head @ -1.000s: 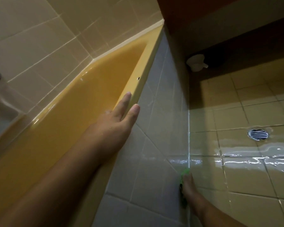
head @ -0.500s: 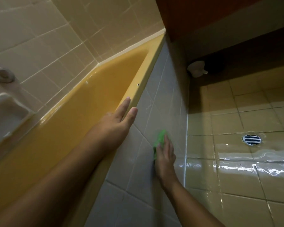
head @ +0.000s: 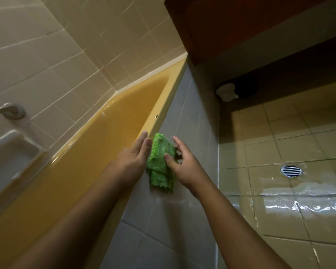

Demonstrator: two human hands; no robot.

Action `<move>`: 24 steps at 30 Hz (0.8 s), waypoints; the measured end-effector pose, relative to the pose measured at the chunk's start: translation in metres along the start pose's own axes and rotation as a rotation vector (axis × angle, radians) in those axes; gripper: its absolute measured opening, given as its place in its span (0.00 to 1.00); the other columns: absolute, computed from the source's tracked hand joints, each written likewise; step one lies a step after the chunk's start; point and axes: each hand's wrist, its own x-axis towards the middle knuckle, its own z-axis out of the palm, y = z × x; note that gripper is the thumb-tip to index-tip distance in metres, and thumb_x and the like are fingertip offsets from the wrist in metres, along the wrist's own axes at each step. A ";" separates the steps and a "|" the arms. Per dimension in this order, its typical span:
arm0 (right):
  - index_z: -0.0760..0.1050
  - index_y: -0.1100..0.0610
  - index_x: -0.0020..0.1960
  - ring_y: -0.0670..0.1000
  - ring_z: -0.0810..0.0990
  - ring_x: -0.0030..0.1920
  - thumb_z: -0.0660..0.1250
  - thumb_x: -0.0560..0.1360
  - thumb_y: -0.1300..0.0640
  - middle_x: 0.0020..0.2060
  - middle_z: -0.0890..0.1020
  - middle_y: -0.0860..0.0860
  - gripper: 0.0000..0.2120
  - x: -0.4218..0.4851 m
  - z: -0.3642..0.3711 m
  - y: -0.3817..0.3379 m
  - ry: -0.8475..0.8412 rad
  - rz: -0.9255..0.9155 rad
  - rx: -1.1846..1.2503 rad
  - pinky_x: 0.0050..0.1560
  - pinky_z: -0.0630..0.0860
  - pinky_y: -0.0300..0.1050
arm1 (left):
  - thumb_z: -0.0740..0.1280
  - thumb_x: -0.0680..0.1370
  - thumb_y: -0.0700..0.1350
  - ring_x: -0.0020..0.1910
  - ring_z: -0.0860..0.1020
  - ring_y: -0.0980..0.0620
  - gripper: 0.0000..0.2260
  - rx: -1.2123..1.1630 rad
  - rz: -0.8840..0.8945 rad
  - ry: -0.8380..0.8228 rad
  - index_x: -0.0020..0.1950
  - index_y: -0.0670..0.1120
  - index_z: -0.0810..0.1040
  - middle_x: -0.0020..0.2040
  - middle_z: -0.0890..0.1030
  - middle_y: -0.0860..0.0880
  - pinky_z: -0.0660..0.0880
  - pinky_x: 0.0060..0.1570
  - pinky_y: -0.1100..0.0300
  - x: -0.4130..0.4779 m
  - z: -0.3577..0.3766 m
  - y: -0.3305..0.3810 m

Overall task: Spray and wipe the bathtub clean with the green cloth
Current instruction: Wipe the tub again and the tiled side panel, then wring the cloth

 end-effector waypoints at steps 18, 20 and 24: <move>0.76 0.55 0.64 0.57 0.86 0.54 0.81 0.69 0.60 0.55 0.85 0.57 0.26 0.012 -0.026 0.001 -0.072 0.184 0.419 0.55 0.84 0.56 | 0.34 0.63 0.86 0.80 0.63 0.44 0.43 -0.044 0.001 0.029 0.78 0.76 0.49 0.82 0.65 0.48 0.61 0.77 0.40 0.007 0.003 -0.011; 0.78 0.58 0.63 0.59 0.86 0.55 0.81 0.69 0.60 0.54 0.87 0.58 0.25 0.011 -0.033 0.001 -0.163 0.252 0.435 0.60 0.82 0.61 | 0.34 0.62 0.86 0.80 0.64 0.45 0.46 -0.036 0.005 0.027 0.79 0.75 0.50 0.81 0.66 0.49 0.62 0.77 0.43 0.006 0.003 -0.009; 0.79 0.63 0.62 0.57 0.88 0.52 0.78 0.73 0.58 0.50 0.88 0.57 0.19 0.011 -0.036 0.001 -0.034 0.302 0.543 0.57 0.83 0.57 | 0.33 0.62 0.86 0.80 0.63 0.45 0.46 -0.017 -0.005 0.018 0.79 0.75 0.50 0.81 0.66 0.49 0.61 0.77 0.44 0.008 0.002 -0.010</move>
